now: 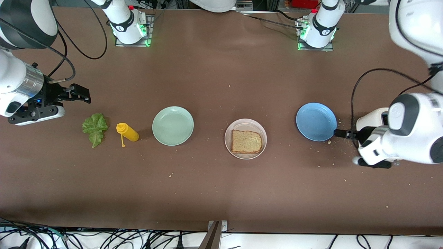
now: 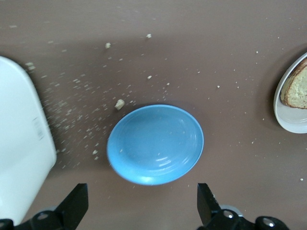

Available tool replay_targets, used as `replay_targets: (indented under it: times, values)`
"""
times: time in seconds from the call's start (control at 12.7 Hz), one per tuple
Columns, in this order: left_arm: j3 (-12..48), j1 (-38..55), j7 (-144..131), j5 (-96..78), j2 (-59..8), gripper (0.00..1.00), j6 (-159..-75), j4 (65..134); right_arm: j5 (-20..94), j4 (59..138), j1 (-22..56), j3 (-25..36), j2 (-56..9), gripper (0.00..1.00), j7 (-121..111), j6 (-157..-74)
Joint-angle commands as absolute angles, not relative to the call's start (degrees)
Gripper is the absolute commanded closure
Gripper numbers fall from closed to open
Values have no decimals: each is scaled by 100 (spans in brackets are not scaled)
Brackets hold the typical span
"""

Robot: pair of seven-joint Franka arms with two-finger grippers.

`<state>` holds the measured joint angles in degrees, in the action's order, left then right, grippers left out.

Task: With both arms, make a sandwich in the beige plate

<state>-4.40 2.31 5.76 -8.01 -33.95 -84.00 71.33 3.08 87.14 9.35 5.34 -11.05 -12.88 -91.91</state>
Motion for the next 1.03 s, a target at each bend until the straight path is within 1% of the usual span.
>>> replay_targets:
  times: [0.0,0.16,0.32,0.55,0.79,0.95]
  values:
    - [-457,272,395,-379,-2867,0,-8227,7225,536,8929,879,641,-1037,1,-2386,-9385]
    - [-448,272,395,-80,-2611,0,-8200,7137,938,9087,879,947,-1020,1,-3344,-9483]
    - [-475,255,387,-79,-2497,0,-8191,7128,1255,9315,879,1255,-1020,1,-4136,-9553]
    - [-475,229,396,-88,-2487,0,-8209,7084,2027,9877,879,1651,-1020,1,-5691,-10035]
    - [-475,202,396,-79,-2487,0,-8209,7075,2355,10203,870,1827,-1072,1,-6755,-10274]
    - [-475,193,387,-79,-2487,0,-8209,7084,2714,10563,870,1951,-1081,1,-7668,-10572]
